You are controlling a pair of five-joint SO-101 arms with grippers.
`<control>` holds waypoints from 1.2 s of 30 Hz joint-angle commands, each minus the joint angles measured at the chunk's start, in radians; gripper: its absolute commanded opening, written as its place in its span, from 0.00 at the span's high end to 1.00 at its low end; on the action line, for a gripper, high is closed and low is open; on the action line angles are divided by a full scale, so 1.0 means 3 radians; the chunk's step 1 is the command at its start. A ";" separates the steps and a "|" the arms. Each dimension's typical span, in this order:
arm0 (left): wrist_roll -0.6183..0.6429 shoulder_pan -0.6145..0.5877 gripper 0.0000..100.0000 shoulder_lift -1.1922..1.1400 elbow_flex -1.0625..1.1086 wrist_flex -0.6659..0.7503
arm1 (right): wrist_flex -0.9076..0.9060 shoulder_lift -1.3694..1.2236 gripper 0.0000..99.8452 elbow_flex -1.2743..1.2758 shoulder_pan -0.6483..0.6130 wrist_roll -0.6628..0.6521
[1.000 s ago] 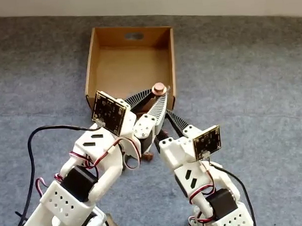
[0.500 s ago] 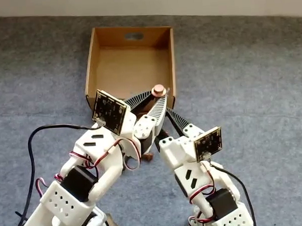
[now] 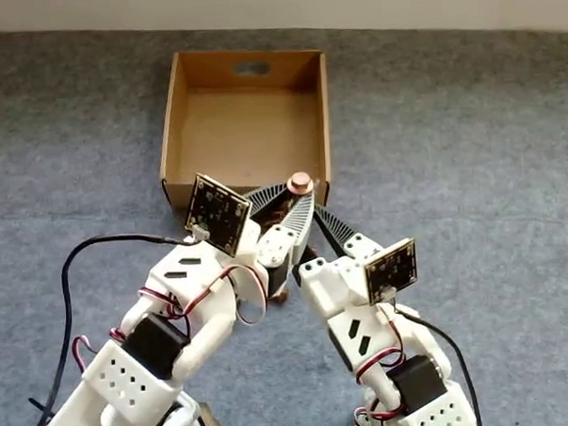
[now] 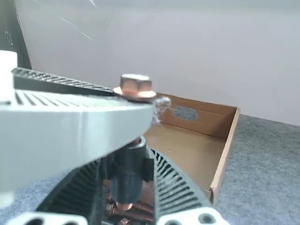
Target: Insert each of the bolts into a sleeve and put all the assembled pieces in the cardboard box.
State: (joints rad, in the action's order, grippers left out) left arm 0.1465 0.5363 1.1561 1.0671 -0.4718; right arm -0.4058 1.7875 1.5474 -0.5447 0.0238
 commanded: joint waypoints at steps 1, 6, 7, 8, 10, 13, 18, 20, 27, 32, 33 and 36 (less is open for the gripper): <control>-0.0005 -0.0069 0.99 0.0023 0.0008 -0.0015 | 0.0079 0.0043 0.99 -0.0038 0.0136 -0.0031; -0.0005 -0.0090 0.92 0.0028 0.0018 -0.0036 | 0.0079 0.0043 0.99 -0.0038 0.0141 -0.0031; -0.0005 -0.0090 0.88 0.0028 0.0018 -0.0087 | 0.0079 0.0043 0.99 -0.0038 0.0141 -0.0031; -0.0005 -0.0090 0.86 0.0028 0.0013 -0.0123 | 0.0079 0.0043 0.99 -0.0038 0.0141 -0.0031; -0.0005 -0.0090 0.83 0.0033 0.0013 -0.0143 | 0.0079 0.0043 0.99 -0.0038 0.0141 -0.0031; -0.0010 -0.0090 0.83 0.0054 0.0013 -0.0153 | 0.0079 0.0043 0.99 -0.0038 0.0141 -0.0031; -0.0010 -0.0079 0.83 0.0064 -0.0008 -0.0251 | 0.0079 0.0043 0.99 -0.0038 0.0141 -0.0031; -0.0010 -0.0069 0.83 0.0074 -0.0059 -0.0332 | 0.0079 0.0043 0.99 -0.0038 0.0146 -0.0031; -0.0005 -0.0064 0.82 0.0555 -0.0079 -0.0573 | 0.0079 0.0043 0.99 -0.0038 0.0146 -0.0031; -0.0010 -0.0069 0.82 0.0770 -0.0079 -0.0619 | 0.0079 0.0033 0.99 -0.0038 0.0146 -0.0031; -0.0010 -0.0069 0.82 0.0780 -0.0074 -0.0619 | 0.0079 0.0033 0.99 -0.0038 0.0146 -0.0031; -0.0026 -0.0084 0.82 0.0780 -0.0074 -0.0619 | 0.0079 0.0018 0.99 -0.0038 0.0146 -0.0031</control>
State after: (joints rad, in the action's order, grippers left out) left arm 0.1404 0.5209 1.3802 1.0748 -0.6559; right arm -0.4058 1.7860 1.5520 -0.5155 0.0238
